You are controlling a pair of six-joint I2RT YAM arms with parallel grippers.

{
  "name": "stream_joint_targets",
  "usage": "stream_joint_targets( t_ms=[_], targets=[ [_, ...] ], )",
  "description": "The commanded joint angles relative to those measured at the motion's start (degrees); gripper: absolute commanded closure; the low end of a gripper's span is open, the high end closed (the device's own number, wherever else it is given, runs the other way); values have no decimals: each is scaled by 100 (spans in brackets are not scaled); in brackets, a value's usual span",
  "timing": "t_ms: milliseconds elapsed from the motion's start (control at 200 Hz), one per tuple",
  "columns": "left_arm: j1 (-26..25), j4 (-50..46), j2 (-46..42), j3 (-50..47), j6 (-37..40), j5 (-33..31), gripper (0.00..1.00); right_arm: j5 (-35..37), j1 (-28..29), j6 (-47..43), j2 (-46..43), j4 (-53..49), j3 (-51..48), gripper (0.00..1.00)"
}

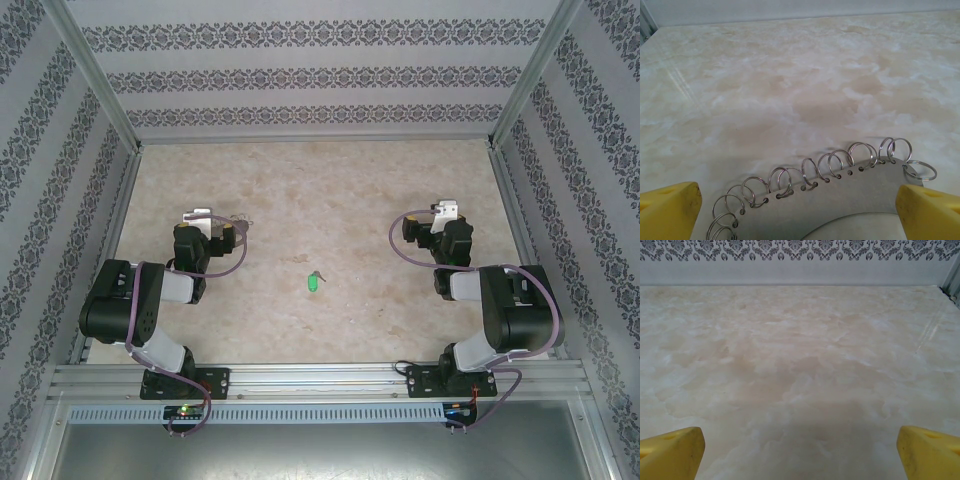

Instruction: Put the keys on the keyring

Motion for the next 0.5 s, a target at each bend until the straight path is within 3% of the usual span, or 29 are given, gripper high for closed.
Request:
stream_joint_targets(
  t_ms=[0, 495],
  targets=[
    [53, 221, -6, 39, 87, 49, 0, -77, -78, 107, 18, 155, 19, 2],
    [97, 162, -6, 67, 52, 112, 0, -56, -77, 109, 17, 150, 21, 2]
  ],
)
